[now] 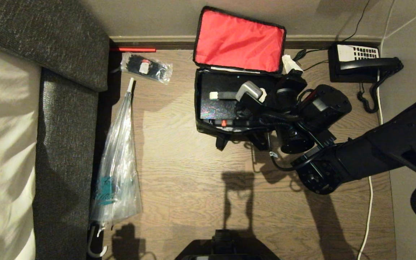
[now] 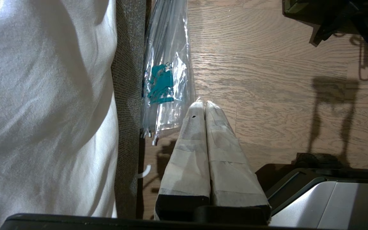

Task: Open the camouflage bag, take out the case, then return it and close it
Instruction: Grip the handle

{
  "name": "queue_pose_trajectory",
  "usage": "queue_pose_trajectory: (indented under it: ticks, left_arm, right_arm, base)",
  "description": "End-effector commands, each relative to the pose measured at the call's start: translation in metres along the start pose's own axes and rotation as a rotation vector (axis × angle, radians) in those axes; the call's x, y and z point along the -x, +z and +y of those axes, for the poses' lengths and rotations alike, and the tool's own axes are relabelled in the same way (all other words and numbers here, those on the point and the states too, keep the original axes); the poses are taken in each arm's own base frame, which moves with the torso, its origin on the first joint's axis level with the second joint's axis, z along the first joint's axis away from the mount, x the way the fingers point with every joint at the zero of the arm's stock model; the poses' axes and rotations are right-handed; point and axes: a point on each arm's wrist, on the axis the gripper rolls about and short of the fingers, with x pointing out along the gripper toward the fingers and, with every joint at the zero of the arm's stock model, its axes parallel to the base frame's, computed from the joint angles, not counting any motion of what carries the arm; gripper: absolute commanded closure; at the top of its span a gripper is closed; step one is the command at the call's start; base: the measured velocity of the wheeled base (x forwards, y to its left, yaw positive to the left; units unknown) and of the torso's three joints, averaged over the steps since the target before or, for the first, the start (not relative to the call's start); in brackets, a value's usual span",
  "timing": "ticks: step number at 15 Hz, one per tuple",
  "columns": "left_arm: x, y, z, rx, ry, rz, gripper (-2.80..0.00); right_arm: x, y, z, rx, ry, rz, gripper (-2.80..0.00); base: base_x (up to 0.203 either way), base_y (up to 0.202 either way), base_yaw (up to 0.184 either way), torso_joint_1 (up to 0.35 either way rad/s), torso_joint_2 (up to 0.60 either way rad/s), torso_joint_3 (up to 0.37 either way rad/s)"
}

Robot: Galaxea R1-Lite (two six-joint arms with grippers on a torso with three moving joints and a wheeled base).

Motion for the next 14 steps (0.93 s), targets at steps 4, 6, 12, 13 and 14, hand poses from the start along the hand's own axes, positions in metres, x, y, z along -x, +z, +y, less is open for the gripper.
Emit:
queue_pose_trajectory:
  ticks: [4,6,12,13,14]
  left_arm:
    - [0.000,0.000,0.000,0.001,0.000,-0.001,0.00]
    - [0.000,0.000,0.000,-0.001,0.000,-0.001,0.00]
    - [0.000,0.000,0.000,-0.001,0.000,-0.001,0.00]
    - [0.000,0.000,0.000,-0.001,0.000,-0.001,0.00]
    - [0.000,0.000,0.000,-0.001,0.000,-0.002,0.00]
  right_arm:
    - [-0.001,0.001,-0.001,0.004,-0.012,0.002,-2.80]
    - [-0.002,0.002,-0.001,0.002,-0.016,0.001,-2.80]
    - [0.003,0.004,0.002,0.007,0.001,-0.007,-2.80]
    - [0.004,0.005,0.005,0.010,0.011,-0.011,-2.80]
    - [0.007,0.008,0.009,0.013,0.024,-0.021,-2.80]
  base:
    - [0.000,0.000,0.000,0.000,0.00,0.000]
    - [0.115,0.000,0.001,0.001,0.00,-0.001]
    - [0.049,0.000,0.000,0.000,0.00,0.001]
    - [0.000,0.000,0.000,0.000,0.00,0.000]
    - [0.000,0.000,0.000,0.000,0.00,0.000]
